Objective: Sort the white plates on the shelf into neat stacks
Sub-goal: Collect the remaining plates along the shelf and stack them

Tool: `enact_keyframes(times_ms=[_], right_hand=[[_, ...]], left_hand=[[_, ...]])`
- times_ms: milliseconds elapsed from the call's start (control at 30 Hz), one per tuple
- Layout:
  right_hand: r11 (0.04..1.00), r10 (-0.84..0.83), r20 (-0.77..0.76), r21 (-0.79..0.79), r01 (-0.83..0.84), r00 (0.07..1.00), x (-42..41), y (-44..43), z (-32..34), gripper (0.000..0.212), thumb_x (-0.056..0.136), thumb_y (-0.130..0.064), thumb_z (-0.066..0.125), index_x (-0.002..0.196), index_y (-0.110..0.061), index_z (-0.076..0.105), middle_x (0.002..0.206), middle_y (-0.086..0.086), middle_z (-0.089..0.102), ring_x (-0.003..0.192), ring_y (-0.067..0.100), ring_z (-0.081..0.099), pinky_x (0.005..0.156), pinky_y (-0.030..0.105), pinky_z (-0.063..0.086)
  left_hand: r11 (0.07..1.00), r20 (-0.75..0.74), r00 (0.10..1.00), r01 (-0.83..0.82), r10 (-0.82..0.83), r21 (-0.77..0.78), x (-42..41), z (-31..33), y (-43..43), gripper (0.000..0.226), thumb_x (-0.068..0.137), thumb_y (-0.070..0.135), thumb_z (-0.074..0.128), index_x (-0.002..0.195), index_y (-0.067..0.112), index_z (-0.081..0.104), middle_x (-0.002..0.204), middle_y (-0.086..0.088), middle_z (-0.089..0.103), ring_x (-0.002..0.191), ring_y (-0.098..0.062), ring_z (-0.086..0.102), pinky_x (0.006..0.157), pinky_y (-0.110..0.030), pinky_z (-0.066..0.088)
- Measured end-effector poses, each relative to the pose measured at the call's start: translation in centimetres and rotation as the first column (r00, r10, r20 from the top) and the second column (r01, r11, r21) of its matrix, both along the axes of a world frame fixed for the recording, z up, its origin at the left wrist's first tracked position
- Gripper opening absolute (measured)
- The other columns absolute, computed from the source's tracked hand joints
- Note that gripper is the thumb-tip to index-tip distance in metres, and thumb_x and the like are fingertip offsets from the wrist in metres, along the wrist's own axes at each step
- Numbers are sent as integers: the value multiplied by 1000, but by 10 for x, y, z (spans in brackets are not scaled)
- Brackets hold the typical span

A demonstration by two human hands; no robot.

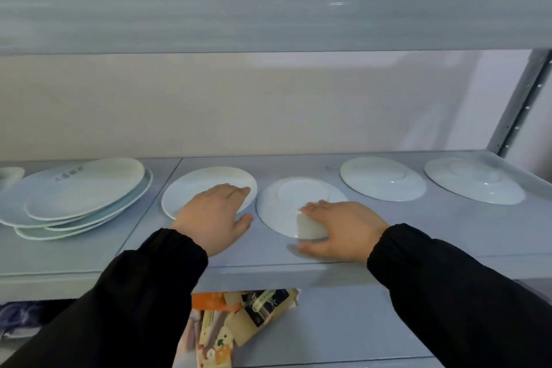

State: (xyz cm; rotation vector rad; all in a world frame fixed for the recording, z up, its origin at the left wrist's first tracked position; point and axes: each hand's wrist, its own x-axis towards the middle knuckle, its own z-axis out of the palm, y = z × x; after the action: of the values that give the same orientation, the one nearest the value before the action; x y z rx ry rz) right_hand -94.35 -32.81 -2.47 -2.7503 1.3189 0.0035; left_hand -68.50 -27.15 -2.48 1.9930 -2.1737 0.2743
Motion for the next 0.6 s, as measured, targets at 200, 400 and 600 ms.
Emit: enact_keyframes(times_ms=[200,400,600], right_hand=[[991,119,-37,-63,-122,992,-22,25,-6,103,72,-87,39,155,-29,24,159,-8,32,143,13,33,114,34,34],[951,228,-41,-205,-232,973,-32,35,-11,72,87,-61,54,146,-23,38,145,-5,48,129,20,44,100,35,45],[903,310,-129,-269,-334,942,-33,37,-11,55,86,-51,50,131,-20,51,127,-2,59,110,23,53,82,36,52]], left_hand=[[998,18,998,-57,57,-27,-18,-2,8,64,98,54,34,153,22,29,153,2,40,141,-16,34,114,-30,29],[986,-8,987,-160,160,-41,-22,1,28,62,99,51,38,154,23,28,153,2,40,139,-16,35,109,-29,32],[975,-5,975,-221,221,-30,-16,-2,48,66,94,58,29,152,25,32,149,2,45,136,-18,39,108,-33,38]])
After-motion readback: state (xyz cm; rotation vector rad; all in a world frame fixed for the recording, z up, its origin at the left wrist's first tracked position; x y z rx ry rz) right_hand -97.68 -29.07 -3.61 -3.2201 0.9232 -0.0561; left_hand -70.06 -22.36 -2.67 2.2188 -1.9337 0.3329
